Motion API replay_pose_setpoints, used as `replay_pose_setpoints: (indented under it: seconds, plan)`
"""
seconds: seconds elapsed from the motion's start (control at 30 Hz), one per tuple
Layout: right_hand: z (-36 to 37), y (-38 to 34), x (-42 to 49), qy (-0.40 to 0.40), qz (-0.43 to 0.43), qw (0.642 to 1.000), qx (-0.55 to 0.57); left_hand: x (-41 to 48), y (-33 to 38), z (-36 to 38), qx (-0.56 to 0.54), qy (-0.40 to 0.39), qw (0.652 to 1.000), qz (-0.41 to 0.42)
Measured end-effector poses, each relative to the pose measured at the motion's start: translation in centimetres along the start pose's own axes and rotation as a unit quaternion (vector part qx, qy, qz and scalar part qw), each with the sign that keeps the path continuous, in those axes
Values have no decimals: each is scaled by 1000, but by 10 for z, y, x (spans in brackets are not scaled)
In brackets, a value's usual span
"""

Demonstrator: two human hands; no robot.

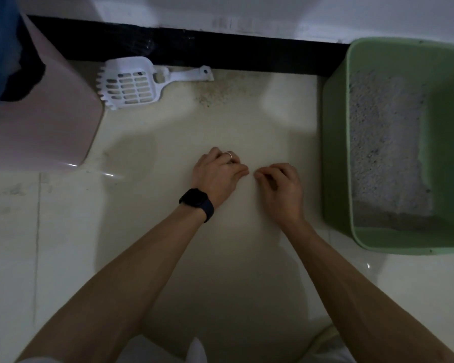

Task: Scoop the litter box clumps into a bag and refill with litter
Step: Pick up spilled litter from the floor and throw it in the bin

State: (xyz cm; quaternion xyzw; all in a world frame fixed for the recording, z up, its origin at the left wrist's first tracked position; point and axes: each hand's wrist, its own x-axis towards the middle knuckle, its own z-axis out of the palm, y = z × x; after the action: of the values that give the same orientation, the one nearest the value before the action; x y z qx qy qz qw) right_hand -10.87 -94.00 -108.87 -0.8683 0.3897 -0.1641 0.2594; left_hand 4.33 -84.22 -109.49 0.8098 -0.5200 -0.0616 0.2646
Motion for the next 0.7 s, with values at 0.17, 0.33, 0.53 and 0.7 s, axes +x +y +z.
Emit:
replay_pose_setpoints:
  seconds: [0.17,0.33,0.53,0.7]
  plan:
    - [-5,4,-15,-11,53,998,24,7,1,1,21,5,999,26]
    - [-3,2,-2,-26,53,997,42,12,0,6,44,-16,992,116]
    - [-8,6,12,-54,8,998,25,16,3,5,88,-61,985,138]
    - [-6,10,18,-54,-15,998,12,0,-14,-7,53,-62,997,11]
